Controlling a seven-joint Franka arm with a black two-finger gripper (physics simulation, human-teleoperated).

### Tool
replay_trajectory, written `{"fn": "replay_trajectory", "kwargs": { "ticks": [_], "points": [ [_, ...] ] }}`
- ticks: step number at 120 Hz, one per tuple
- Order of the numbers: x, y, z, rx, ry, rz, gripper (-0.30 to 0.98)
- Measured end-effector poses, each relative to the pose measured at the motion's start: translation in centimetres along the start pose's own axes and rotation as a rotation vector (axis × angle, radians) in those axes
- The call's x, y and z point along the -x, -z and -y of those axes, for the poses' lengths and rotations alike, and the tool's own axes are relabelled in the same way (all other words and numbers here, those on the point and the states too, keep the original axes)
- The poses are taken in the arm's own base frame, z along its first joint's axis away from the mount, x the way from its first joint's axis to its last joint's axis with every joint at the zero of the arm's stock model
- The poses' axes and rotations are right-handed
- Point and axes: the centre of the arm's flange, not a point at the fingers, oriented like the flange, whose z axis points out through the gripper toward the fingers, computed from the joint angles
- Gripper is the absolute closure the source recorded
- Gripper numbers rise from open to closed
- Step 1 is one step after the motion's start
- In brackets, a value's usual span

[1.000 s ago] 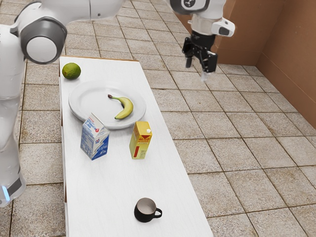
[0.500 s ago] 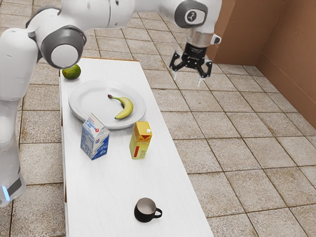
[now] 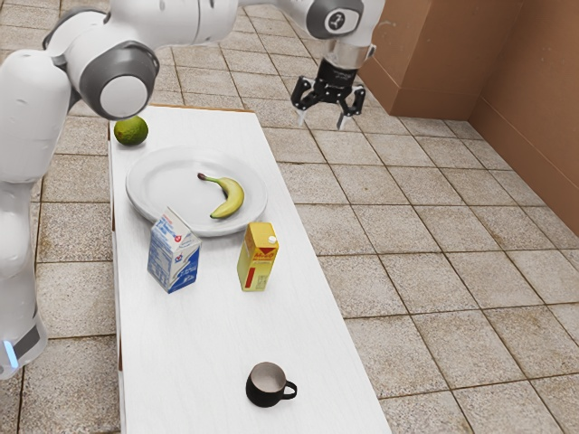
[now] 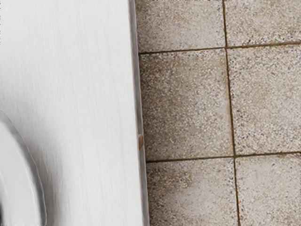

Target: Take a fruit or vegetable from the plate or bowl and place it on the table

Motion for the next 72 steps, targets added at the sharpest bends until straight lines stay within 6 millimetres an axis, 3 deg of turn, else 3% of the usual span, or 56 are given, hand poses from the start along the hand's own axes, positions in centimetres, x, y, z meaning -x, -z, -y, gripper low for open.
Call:
{"fn": "replay_trajectory", "kwargs": {
  "ticks": [16, 35, 49, 72],
  "points": [
    [0.1, -0.6, 0.7, -0.006, 0.033, 0.004, 0.0],
    [0.5, -3.2, 8.1, -0.002, 0.065, 0.045, 0.0],
    [0.3, -5.8, 12.0, 0.017, 0.089, 0.044, 0.0],
    [0.1, -8.8, 12.8, 0.065, 0.074, -0.01, 0.0]
  ]
}}
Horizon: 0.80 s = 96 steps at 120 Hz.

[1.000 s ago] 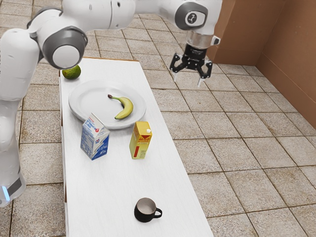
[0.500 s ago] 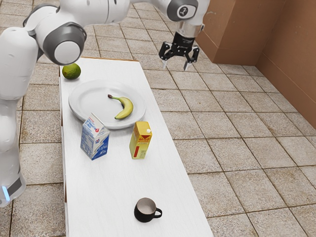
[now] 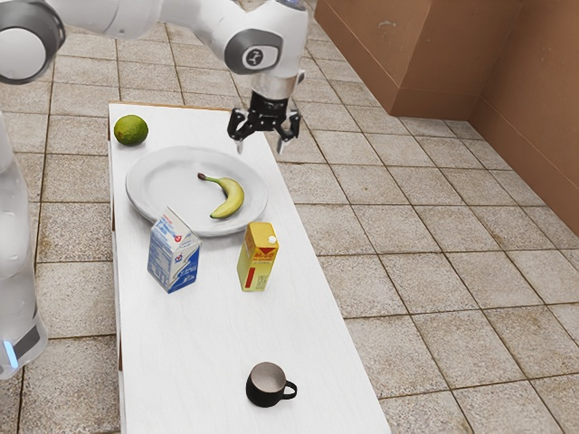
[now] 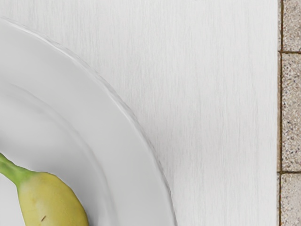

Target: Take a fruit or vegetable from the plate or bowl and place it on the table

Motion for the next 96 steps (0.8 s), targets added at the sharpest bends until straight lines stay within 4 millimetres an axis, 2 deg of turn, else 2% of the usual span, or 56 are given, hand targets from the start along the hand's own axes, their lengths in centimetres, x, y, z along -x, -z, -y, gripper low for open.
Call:
{"fn": "replay_trajectory", "kwargs": {
  "ticks": [14, 31, 44, 53, 76, 96],
  "points": [
    [-1.6, -0.7, 2.8, 0.057, 0.029, -0.003, 0.0],
    [-1.6, -3.1, 6.1, 0.093, 0.046, 0.02, 0.0],
    [-2.0, -3.9, 7.9, 0.123, 0.064, 0.034, 0.0],
    [-1.7, -4.3, 8.5, 0.132, 0.06, 0.037, 0.0],
    [-1.0, -3.7, 8.8, 0.164, 0.043, 0.033, 0.0],
    [1.5, -3.1, 8.0, 0.173, -0.011, 0.026, 0.0]
  ]
}}
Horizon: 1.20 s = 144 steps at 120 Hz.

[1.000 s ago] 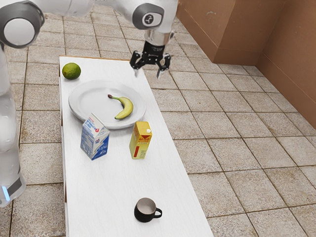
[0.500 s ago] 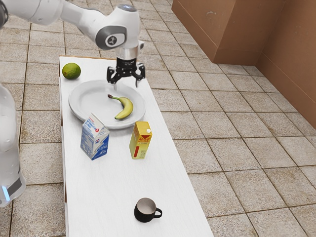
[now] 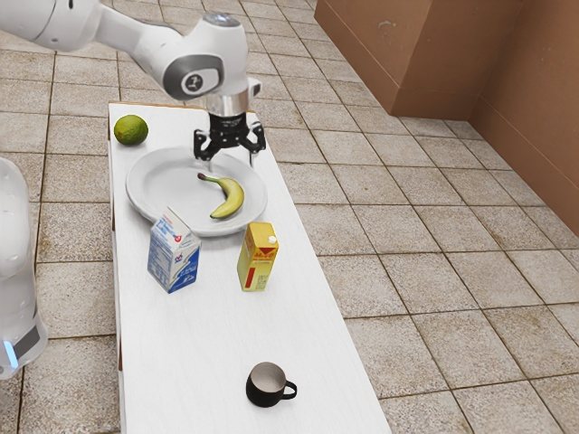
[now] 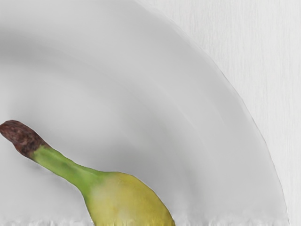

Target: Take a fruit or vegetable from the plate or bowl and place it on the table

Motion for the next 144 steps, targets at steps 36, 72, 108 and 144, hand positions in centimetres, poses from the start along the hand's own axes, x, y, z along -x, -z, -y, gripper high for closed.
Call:
{"fn": "replay_trajectory", "kwargs": {
  "ticks": [36, 72, 108, 144],
  "points": [
    [2.5, -0.1, 1.4, 0.012, -0.007, 0.032, 0.01],
    [2.5, -0.8, 2.3, 0.002, 0.016, 0.033, 0.01],
    [2.6, -2.4, 1.8, -0.013, 0.017, 0.028, 0.06],
    [2.7, -2.9, 1.7, -0.01, 0.016, 0.024, 0.1]
  ]
}}
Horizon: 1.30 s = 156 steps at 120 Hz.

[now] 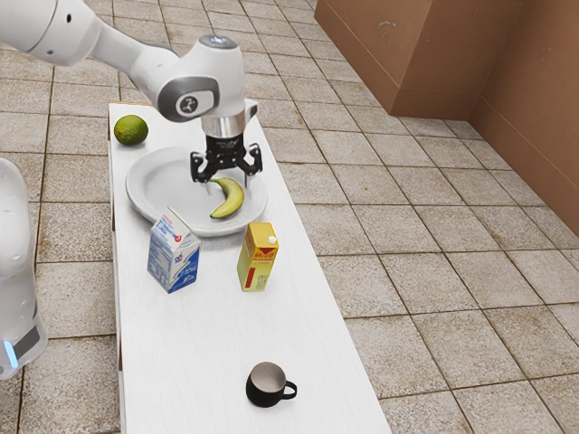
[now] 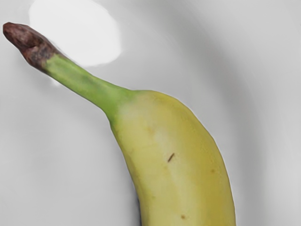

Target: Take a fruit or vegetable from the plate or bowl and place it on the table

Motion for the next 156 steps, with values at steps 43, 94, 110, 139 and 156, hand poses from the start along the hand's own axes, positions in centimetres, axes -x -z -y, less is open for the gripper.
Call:
{"fn": "replay_trajectory", "kwargs": {
  "ticks": [43, 94, 110, 139, 156],
  "points": [
    [1.0, -1.5, -0.5, -0.021, -0.02, -0.004, 0.4],
    [2.8, 0.6, -1.0, -0.005, -0.061, -0.015, 0.55],
    [0.7, 3.6, 0.2, 0.033, -0.008, -0.032, 0.56],
    [-8.2, 9.9, 2.8, 0.126, 0.163, -0.078, 0.59],
    [-10.5, 11.2, 2.0, 0.112, 0.162, -0.116, 0.59]
  ]
}}
